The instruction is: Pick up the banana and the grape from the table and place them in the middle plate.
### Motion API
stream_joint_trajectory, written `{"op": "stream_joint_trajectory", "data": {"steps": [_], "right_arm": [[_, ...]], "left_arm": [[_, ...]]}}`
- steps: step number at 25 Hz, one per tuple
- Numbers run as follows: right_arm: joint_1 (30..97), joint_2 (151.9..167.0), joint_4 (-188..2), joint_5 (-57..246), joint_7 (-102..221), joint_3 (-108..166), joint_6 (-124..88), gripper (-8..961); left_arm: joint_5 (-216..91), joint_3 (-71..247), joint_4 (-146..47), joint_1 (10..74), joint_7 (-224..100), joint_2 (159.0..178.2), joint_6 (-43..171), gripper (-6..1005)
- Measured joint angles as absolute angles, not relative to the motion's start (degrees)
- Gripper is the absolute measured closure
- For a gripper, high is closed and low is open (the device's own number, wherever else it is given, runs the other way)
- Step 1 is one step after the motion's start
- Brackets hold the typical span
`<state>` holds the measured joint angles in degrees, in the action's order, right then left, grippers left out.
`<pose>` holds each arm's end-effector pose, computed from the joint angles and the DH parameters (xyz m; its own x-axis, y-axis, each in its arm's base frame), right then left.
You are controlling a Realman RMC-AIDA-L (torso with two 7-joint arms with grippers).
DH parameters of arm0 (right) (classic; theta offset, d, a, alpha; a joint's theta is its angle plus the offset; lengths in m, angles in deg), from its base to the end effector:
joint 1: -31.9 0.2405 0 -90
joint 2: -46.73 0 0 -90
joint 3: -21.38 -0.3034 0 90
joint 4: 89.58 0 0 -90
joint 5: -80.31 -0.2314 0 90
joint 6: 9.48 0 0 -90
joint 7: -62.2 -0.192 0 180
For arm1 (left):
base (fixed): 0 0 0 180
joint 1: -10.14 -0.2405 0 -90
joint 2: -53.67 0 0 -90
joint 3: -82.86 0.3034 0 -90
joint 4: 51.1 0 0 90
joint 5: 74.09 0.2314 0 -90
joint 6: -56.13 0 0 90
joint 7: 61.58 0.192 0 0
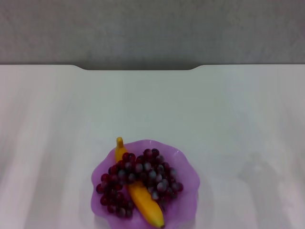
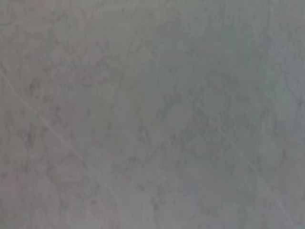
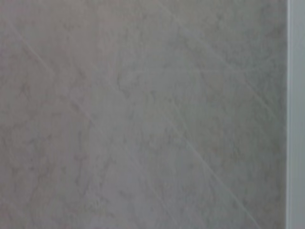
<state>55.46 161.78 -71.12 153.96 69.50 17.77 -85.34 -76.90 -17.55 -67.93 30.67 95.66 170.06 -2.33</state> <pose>0.4022 0.3725 -0.0313 0.7676 0.0600 -0.6381 -0.6409 0.0574 -0.7655 -0.4170 0.4198 0.0334 0.6077 -0.0804 0.7901 0.7937 0.0270 -0.6077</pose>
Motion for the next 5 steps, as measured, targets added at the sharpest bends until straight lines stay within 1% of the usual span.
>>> {"op": "stream_joint_trajectory", "data": {"steps": [5], "right_arm": [[55.5,161.78,-71.1,154.0,69.5,17.8,-85.3,945]], "left_arm": [[-76.9,-17.5,-67.8,30.9,95.6,169.99,-2.3,907]]}}
